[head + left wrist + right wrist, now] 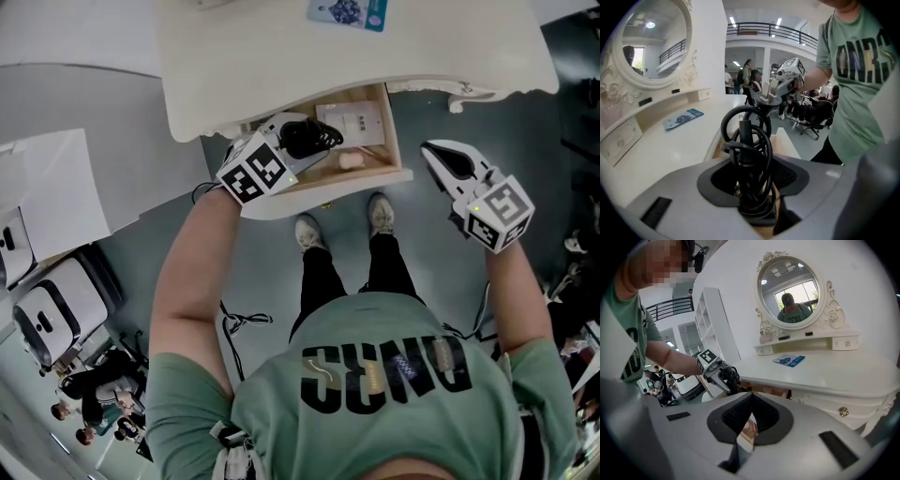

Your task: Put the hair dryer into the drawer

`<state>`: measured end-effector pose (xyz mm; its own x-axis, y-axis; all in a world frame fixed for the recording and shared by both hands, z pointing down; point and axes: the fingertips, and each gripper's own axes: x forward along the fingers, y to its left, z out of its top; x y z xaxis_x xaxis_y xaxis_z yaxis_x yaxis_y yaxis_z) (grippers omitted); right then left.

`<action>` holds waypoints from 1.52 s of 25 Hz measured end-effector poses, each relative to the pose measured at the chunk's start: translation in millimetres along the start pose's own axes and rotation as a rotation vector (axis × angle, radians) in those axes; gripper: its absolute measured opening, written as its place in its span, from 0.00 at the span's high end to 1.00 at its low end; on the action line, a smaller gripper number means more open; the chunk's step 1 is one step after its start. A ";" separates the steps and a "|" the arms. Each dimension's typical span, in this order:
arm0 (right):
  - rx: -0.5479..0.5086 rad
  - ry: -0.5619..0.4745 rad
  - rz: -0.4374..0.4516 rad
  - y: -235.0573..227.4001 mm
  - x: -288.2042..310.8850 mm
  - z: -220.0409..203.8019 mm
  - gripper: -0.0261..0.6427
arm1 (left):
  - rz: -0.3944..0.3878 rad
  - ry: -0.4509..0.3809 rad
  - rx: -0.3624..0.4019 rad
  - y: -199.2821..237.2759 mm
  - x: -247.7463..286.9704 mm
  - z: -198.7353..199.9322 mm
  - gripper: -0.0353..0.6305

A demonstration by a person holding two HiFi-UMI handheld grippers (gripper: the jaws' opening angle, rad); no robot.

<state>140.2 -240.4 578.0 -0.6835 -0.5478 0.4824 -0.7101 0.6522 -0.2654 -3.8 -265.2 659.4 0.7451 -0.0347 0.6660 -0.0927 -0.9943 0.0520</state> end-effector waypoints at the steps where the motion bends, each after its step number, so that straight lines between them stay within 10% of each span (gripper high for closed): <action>1: 0.008 0.000 -0.001 -2.1 -1.1 -1.6 0.97 | -0.013 0.015 0.015 -2.1 9.0 1.4 0.64; 17: 0.074 0.010 -0.005 -14.7 -13.4 -23.5 0.97 | -0.093 0.280 0.255 -35.8 132.4 -30.6 0.63; 29: 0.059 -0.007 -0.004 -6.0 -12.9 -1.1 0.97 | -0.054 -0.045 -0.040 -20.5 79.0 13.9 0.50; 38: 0.024 -0.045 -0.013 23.3 -24.3 45.8 0.97 | 0.141 -0.415 -0.266 -32.6 -76.3 79.2 0.50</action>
<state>132.5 -235.9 521.9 -0.6806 -0.5797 0.4481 -0.7226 0.6321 -0.2797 -5.3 -238.1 548.0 0.9078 -0.2569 0.3316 -0.3356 -0.9191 0.2066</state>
